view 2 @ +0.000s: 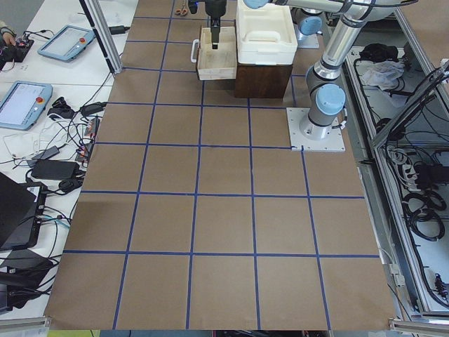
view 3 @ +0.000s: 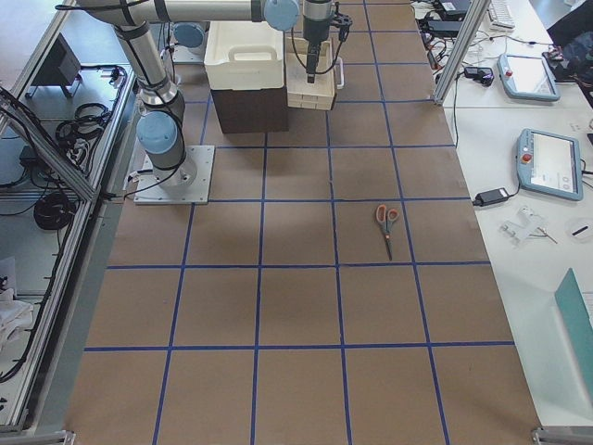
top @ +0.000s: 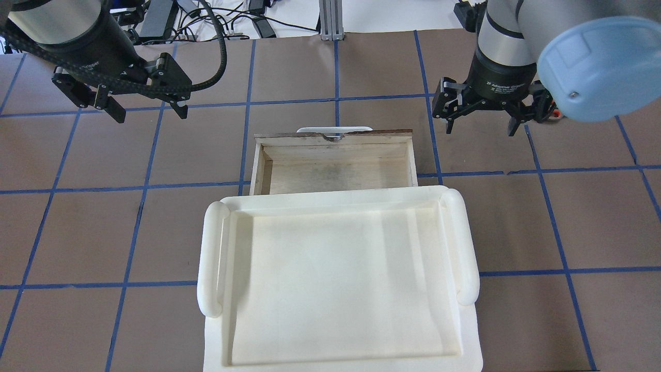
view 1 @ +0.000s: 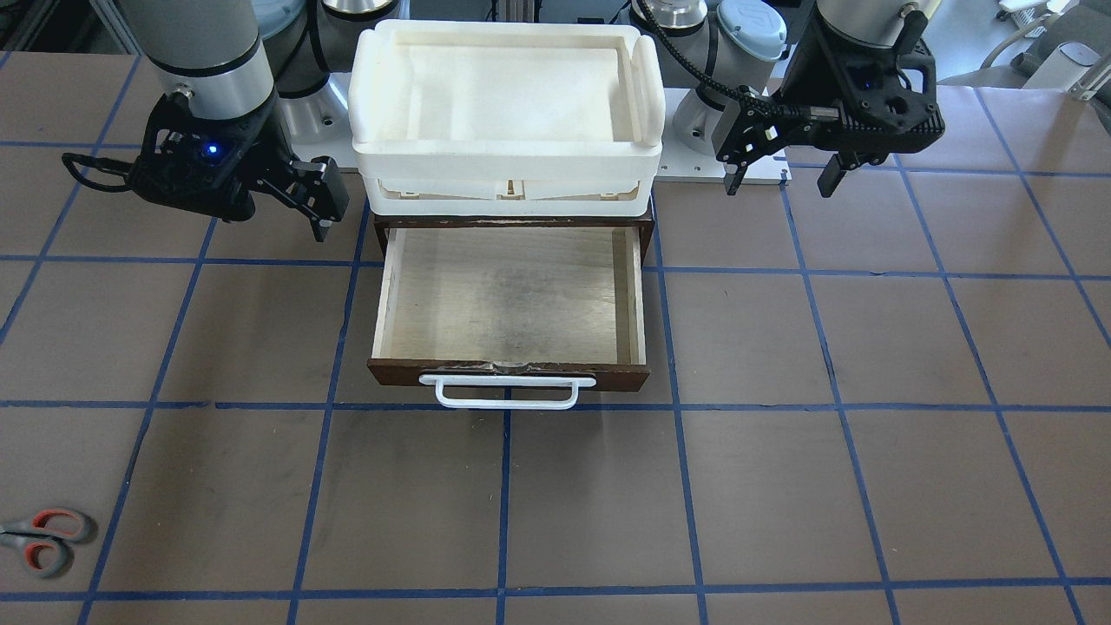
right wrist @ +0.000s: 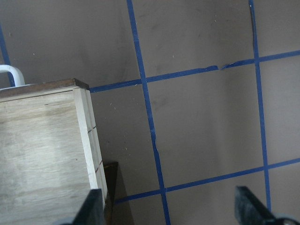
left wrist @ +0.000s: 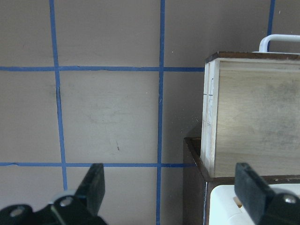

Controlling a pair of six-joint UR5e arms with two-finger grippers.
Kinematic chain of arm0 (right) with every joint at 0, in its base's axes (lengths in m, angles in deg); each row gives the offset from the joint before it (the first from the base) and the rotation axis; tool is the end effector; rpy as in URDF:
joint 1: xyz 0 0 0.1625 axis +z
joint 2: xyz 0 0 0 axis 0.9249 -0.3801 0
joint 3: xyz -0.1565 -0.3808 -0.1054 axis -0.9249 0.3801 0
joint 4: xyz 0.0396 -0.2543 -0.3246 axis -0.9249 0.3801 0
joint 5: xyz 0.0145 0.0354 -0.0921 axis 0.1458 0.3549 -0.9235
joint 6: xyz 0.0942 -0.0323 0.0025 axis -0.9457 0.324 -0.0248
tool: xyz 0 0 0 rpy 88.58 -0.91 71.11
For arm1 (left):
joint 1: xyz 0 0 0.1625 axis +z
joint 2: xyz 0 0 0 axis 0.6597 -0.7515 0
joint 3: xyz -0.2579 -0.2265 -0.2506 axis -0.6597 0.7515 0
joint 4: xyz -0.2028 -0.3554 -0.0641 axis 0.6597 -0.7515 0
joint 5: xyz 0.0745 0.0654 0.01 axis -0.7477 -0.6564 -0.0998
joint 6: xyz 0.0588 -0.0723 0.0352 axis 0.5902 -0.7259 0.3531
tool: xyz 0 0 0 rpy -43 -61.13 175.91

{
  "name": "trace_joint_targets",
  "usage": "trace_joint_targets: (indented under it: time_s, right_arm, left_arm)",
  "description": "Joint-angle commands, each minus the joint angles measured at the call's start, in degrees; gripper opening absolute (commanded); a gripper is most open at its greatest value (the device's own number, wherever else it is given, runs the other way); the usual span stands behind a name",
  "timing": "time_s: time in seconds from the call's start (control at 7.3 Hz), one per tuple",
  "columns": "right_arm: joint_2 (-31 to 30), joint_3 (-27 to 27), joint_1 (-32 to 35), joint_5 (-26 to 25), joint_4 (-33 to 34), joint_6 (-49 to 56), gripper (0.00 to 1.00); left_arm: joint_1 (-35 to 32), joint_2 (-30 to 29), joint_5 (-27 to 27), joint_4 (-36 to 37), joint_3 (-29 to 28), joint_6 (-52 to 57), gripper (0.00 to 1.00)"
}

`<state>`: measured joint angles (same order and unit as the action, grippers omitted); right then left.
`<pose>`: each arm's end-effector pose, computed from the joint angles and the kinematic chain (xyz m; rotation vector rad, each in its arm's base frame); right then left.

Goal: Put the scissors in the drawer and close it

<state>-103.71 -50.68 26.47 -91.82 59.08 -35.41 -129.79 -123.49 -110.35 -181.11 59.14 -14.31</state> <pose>0.1590 -0.4853 0.4682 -0.2562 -3.0342 0.0111 -0.1218 -0.4762 0.5373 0.0358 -3.1338 0.0546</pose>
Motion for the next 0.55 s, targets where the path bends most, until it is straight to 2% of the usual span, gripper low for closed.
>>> trace_joint_targets:
  time_s: [0.0, 0.14, 0.41]
  right_arm:
    - [0.4, 0.3, -0.4, 2.9, 2.3, 2.3, 1.0]
    - [0.3, 0.3, -0.4, 6.5, 5.0, 5.9, 1.0]
    - [0.1, 0.5, -0.4, 9.6, 4.8, 7.0, 1.0]
  left_arm:
    - [0.0, 0.1, 0.0, 0.0, 0.0, 0.0, 1.0]
    - [0.0, 0.0, 0.0, 0.0, 0.0, 0.0, 1.0]
    - [0.0, 0.0, 0.0, 0.0, 0.0, 0.0, 1.0]
